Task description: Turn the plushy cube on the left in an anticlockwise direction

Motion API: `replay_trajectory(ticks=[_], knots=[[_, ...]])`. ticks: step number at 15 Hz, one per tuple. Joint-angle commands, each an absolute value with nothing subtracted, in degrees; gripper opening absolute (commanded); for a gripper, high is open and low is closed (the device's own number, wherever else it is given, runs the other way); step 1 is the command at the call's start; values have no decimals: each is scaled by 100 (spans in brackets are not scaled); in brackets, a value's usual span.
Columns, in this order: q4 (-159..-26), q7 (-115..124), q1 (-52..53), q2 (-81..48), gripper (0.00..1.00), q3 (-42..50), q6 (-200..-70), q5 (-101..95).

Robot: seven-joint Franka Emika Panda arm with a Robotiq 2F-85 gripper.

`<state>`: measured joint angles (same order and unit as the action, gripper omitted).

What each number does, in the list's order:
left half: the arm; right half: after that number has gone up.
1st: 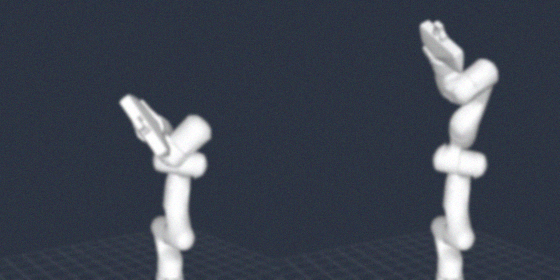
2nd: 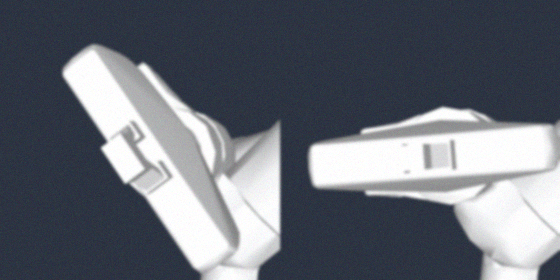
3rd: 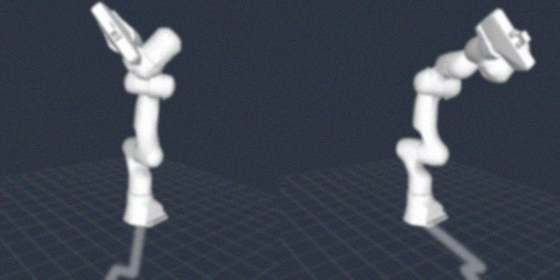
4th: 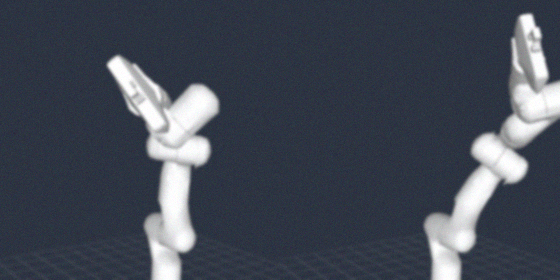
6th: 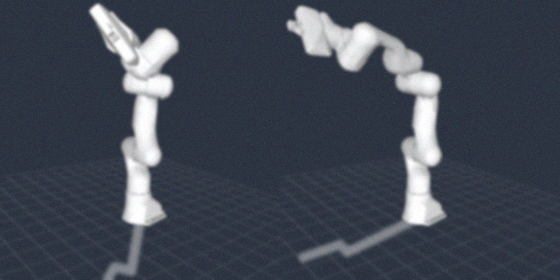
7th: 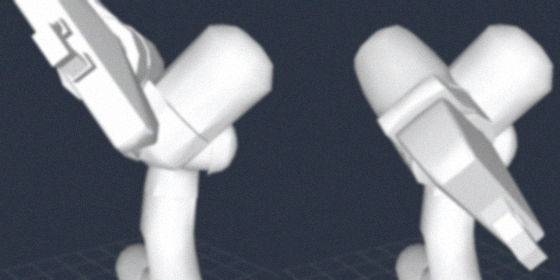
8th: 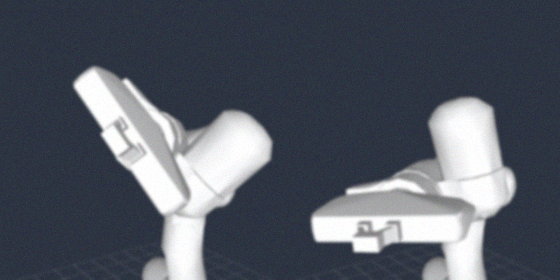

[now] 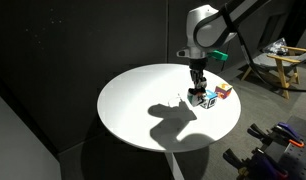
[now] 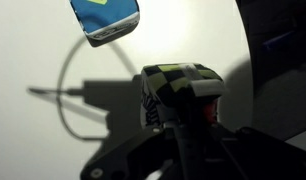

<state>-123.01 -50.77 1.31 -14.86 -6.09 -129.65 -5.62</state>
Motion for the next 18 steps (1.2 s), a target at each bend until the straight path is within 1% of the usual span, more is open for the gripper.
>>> replay_trajectory(ticks=[1, 11, 18], knots=[[-12300, -5161, 98, -1455, 3, -648, -13031, -525], [-12216, -5625, 57, -1382, 3, -766, -13249, -394], [-12058, -6803, 36, -1437, 3, -879, -13264, -160]])
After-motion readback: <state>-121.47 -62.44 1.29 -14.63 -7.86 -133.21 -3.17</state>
